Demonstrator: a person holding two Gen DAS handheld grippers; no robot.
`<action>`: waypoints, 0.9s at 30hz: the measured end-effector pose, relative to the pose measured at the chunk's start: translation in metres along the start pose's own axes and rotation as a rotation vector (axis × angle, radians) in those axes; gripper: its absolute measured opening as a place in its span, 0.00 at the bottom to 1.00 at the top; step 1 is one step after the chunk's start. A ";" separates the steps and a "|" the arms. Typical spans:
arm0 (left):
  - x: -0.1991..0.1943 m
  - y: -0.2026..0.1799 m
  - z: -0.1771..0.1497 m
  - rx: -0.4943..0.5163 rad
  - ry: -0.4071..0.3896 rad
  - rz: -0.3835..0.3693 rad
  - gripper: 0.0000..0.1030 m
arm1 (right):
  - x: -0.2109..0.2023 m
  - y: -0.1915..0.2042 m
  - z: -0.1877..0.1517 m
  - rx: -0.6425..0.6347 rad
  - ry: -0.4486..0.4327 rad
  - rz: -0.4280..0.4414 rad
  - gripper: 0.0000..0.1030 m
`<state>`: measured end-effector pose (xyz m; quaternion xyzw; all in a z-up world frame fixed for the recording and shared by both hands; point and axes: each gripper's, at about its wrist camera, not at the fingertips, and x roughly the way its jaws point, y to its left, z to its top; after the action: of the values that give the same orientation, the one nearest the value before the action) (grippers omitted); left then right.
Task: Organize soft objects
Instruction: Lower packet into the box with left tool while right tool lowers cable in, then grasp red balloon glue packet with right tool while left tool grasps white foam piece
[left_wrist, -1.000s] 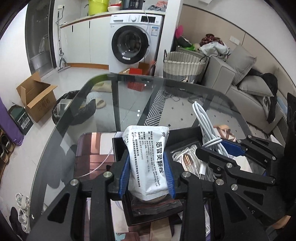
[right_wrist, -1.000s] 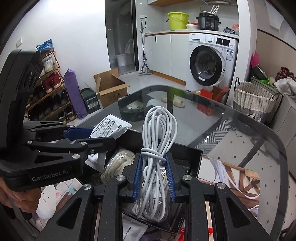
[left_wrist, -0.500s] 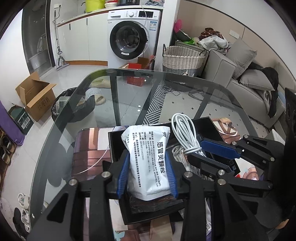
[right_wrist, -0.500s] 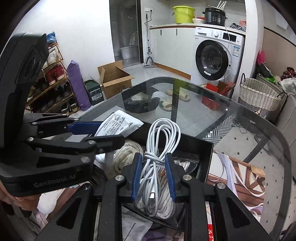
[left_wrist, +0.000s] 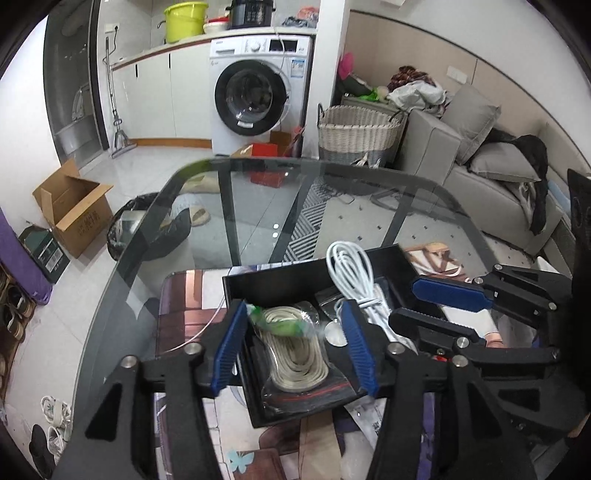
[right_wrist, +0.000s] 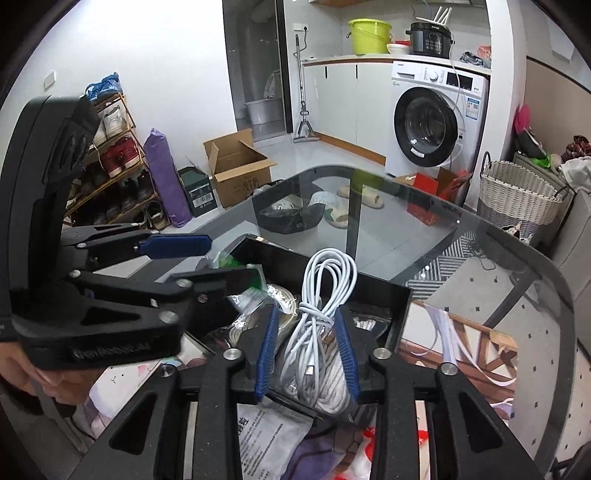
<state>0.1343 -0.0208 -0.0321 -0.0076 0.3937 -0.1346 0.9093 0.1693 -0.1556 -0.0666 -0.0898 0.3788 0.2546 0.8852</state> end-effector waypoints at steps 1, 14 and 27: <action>-0.004 0.001 0.000 -0.001 -0.010 -0.005 0.53 | -0.002 -0.001 -0.001 0.003 -0.003 0.001 0.33; 0.005 0.006 -0.004 -0.030 0.039 0.003 0.53 | 0.055 0.000 0.001 0.049 0.094 0.058 0.33; -0.024 0.009 -0.018 -0.006 0.048 -0.070 0.55 | -0.010 0.003 -0.001 -0.017 0.083 0.006 0.34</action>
<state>0.1078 -0.0046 -0.0279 -0.0208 0.4152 -0.1655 0.8943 0.1608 -0.1574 -0.0598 -0.1064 0.4133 0.2566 0.8672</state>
